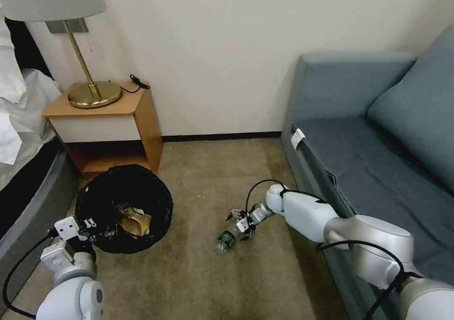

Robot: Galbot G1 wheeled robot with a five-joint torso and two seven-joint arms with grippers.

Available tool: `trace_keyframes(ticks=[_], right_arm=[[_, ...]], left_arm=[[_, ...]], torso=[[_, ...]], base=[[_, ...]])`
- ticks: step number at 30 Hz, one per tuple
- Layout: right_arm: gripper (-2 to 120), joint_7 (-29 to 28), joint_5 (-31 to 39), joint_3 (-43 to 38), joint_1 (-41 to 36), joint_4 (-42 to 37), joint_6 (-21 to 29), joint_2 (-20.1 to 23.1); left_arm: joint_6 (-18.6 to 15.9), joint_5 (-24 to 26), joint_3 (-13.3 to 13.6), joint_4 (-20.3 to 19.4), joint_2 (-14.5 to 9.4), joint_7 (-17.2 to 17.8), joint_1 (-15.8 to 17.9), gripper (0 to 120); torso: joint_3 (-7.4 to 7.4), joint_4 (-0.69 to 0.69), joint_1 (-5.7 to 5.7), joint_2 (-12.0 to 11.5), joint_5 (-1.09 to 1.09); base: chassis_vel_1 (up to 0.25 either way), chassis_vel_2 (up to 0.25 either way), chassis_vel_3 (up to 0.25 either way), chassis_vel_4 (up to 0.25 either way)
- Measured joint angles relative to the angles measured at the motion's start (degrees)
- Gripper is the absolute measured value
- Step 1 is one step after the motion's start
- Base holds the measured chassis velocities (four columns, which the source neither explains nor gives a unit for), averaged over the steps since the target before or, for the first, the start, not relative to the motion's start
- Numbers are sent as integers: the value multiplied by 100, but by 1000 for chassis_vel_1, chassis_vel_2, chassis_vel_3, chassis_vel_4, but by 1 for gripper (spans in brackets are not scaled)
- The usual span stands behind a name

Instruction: Pick up the trash bin, then pick up the garbage on the floor and place it into the trash bin.

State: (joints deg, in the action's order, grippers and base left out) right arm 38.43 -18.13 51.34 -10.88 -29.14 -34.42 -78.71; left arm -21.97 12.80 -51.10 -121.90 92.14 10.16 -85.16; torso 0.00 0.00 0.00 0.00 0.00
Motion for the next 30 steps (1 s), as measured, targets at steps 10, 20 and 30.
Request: trace_keyframes(ticks=[10, 20, 30], right_arm=[[100, -20, -27, 42, -100, 137, -3, -171], [100, -46, -54, 124, -232, 260, -6, -319], [92, -44, -51, 247, -317, 325, -3, -441]], left_arm=[[5, -15, 9, 36, 0, 6, 31, 2], [22, -37, 30, 67, 0, 10, 16, 2], [62, -32, 20, 51, 0, 13, -31, 2]], torso=[[0, 0, 0, 0, 0], [0, 0, 0, 0, 0], [0, 0, 0, 0, 0]], base=[[0, 0, 0, 0], [0, 0, 0, 0], [0, 0, 0, 0]])
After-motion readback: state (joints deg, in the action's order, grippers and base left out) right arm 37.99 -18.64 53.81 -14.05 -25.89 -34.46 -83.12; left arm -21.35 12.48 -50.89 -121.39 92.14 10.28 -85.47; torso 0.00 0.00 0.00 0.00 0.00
